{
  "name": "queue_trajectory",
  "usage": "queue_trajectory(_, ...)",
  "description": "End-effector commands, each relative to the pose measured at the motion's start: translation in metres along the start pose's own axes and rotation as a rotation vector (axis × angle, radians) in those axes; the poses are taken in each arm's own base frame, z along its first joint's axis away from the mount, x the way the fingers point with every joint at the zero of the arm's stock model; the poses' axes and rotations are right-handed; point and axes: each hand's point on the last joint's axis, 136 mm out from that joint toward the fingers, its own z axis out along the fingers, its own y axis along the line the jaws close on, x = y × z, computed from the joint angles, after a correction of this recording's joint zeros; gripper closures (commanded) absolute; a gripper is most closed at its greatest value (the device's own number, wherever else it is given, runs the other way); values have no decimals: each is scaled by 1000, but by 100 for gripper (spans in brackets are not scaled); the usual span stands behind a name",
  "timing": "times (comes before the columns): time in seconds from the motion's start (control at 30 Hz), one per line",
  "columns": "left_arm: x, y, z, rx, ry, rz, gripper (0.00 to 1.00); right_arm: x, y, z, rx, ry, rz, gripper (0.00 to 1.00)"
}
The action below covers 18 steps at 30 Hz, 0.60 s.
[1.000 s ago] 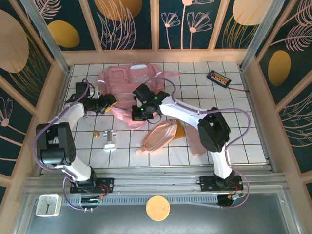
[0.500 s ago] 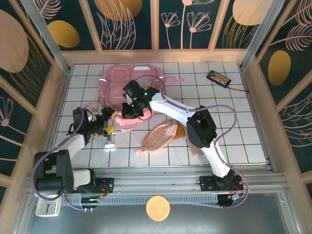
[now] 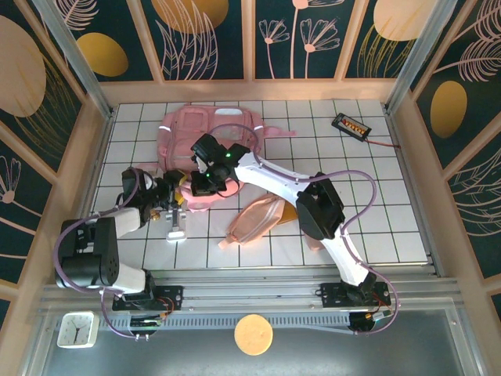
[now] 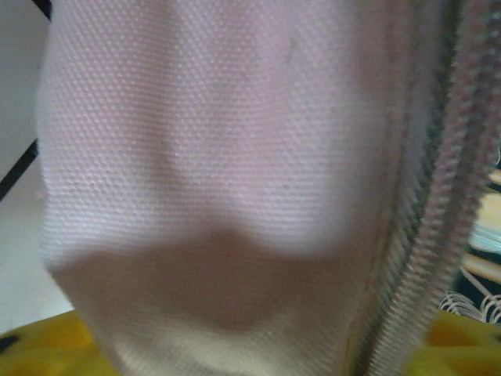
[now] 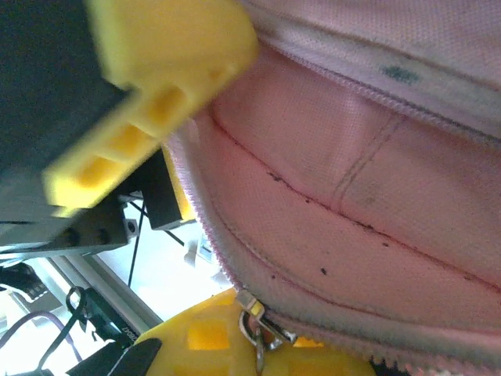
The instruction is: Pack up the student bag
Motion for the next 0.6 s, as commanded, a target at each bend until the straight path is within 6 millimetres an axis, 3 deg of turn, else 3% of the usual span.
queue_trajectory(0.0, -4, -10, 6, 38, -2, 42, 63, -3, 19, -12, -28, -9, -44, 100)
queue_trajectory(0.23, -11, 2, 4, -60, -24, 136, 100, 8, -33, -42, 99, 9, 23, 100)
queue_trajectory(0.57, -33, -8, -10, -170, -89, 298, 100, 22, -117, -97, 226, 4, 143, 100)
